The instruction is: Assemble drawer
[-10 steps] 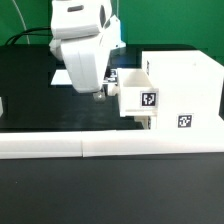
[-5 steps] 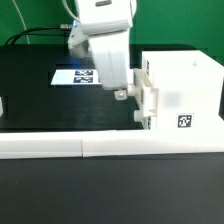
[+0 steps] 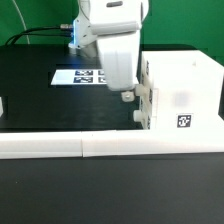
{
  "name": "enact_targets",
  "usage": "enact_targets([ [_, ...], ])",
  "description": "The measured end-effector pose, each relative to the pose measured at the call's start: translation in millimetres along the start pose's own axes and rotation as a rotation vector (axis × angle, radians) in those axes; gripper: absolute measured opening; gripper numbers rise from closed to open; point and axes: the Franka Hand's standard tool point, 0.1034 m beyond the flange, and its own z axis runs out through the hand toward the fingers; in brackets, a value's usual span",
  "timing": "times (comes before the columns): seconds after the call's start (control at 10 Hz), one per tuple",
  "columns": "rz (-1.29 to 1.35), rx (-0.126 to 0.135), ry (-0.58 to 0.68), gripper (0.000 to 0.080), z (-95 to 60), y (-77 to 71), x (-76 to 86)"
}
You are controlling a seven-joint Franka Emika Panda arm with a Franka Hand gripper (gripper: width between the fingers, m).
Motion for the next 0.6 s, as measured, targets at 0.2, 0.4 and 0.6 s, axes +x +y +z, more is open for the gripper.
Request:
enact_targets([
  [0.2, 0.041, 0.007, -0.007, 0.0649, -5.5, -12.1, -28.4],
  [0.4, 0.148, -0.034, -0.011, 0.0649, -8.1, -24.4, -36.2],
  [0.6, 0.319, -0.11, -0.006, 0.0649, -3.4, -41.4, -20.0],
])
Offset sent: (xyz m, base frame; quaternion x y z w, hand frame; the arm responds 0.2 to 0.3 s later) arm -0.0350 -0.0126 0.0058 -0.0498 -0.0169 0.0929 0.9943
